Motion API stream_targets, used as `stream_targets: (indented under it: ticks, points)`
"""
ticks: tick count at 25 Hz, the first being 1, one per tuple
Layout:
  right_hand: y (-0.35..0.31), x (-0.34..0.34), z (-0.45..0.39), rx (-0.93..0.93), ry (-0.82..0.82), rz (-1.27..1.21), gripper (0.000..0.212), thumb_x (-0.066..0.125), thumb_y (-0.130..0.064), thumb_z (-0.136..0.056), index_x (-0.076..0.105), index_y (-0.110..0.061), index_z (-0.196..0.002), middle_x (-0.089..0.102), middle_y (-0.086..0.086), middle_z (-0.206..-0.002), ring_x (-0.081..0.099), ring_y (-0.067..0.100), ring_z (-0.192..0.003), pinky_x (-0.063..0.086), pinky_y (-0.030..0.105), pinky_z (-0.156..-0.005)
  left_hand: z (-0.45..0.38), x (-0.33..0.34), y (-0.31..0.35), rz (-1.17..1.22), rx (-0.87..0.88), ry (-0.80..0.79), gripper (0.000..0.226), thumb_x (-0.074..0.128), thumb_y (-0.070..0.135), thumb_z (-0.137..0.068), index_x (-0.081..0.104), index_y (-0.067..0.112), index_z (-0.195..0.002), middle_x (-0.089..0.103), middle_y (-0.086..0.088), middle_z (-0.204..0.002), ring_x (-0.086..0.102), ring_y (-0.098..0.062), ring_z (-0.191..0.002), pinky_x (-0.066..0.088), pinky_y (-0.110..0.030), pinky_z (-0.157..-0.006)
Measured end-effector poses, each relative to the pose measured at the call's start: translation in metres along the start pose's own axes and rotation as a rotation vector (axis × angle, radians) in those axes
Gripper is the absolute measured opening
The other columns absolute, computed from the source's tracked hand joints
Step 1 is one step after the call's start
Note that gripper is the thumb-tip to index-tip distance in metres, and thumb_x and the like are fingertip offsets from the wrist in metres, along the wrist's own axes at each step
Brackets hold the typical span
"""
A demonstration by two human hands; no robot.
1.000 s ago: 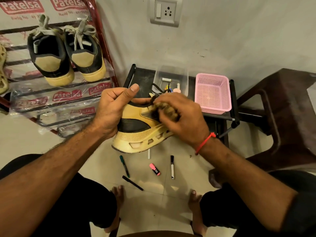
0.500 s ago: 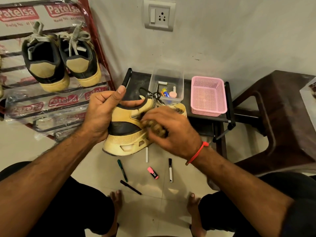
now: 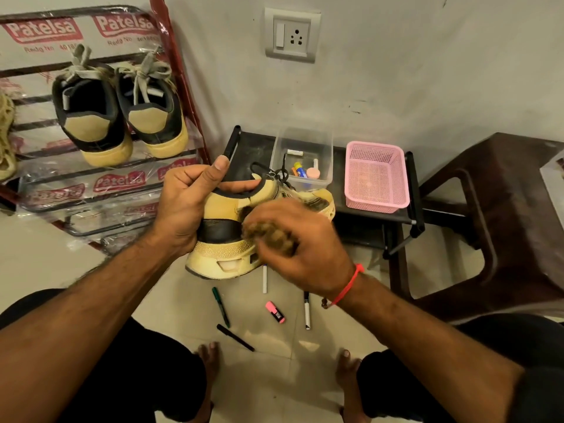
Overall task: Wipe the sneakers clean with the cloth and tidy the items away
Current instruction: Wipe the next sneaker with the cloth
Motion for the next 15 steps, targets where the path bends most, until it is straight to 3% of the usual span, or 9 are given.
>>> stream_targets:
  ticks: [2, 3, 8, 10, 12, 15]
  points:
    - [-0.002, 0.001, 0.001, -0.134, -0.044, 0.103, 0.03, 0.073, -0.012, -0.084, 0.068, -0.003, -0.112, 0.067, 0.012, -0.114, 0.06, 0.024, -0.112, 0.044, 0.035, -0.105, 0.0, 0.0, 0.002, -0.004, 0.009, -0.009, 0.039, 0.053, 0.027, -0.097, 0.075, 0.021, -0.066, 0.078, -0.011, -0.084, 0.068, -0.05, -0.102, 0.056, -0.063, -0.09]
    - [0.017, -0.006, 0.0, -0.089, -0.02, 0.155, 0.03, 0.072, -0.013, -0.084, 0.068, -0.003, -0.113, 0.067, 0.012, -0.114, 0.06, 0.025, -0.112, 0.045, 0.036, -0.105, 0.0, 0.0, 0.004, -0.003, 0.013, -0.013, 0.039, 0.052, 0.027, -0.097, 0.075, 0.021, -0.066, 0.078, -0.011, -0.085, 0.068, -0.049, -0.103, 0.053, -0.066, -0.092]
    - [0.149, -0.062, 0.02, 0.618, 0.25, 0.195, 0.018, 0.069, -0.011, -0.089, 0.07, -0.01, -0.106, 0.065, 0.002, -0.098, 0.057, 0.013, -0.091, 0.053, 0.041, -0.09, 0.002, 0.0, 0.014, 0.011, 0.033, -0.059, 0.044, 0.048, 0.023, -0.097, 0.075, 0.022, -0.063, 0.076, -0.001, -0.073, 0.064, -0.051, -0.106, 0.046, -0.074, -0.093]
    - [0.167, -0.063, 0.031, 0.763, 0.316, 0.181, 0.017, 0.068, -0.015, -0.09, 0.07, -0.008, -0.106, 0.065, 0.001, -0.094, 0.057, 0.013, -0.088, 0.054, 0.034, -0.088, 0.003, -0.002, 0.015, 0.015, 0.041, -0.078, 0.048, 0.045, 0.02, -0.1, 0.075, 0.022, -0.062, 0.075, 0.001, -0.07, 0.065, -0.05, -0.105, 0.052, -0.068, -0.091]
    - [0.16, -0.059, 0.031, 0.737, 0.35, 0.167, 0.016, 0.068, -0.015, -0.09, 0.07, -0.008, -0.105, 0.066, 0.002, -0.094, 0.057, 0.011, -0.086, 0.053, 0.022, -0.081, -0.001, -0.008, 0.017, 0.043, 0.047, -0.062, 0.053, 0.042, 0.015, -0.105, 0.072, 0.021, -0.061, 0.076, -0.003, -0.072, 0.069, -0.046, -0.1, 0.059, -0.058, -0.087]
    - [0.119, -0.05, 0.012, 0.493, 0.335, 0.134, 0.016, 0.069, -0.013, -0.087, 0.07, -0.01, -0.103, 0.066, 0.0, -0.098, 0.061, 0.01, -0.089, 0.054, 0.024, -0.082, -0.006, -0.022, 0.016, 0.06, 0.072, -0.004, 0.047, 0.046, 0.016, -0.106, 0.069, 0.017, -0.065, 0.077, -0.017, -0.084, 0.073, -0.043, -0.096, 0.059, -0.059, -0.087]
Point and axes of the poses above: each hand's wrist, its own z-axis away from the middle knuckle, its own x-axis out of the palm, y = z × x, the point moved 7 cm from there along -z, towards the middle knuckle
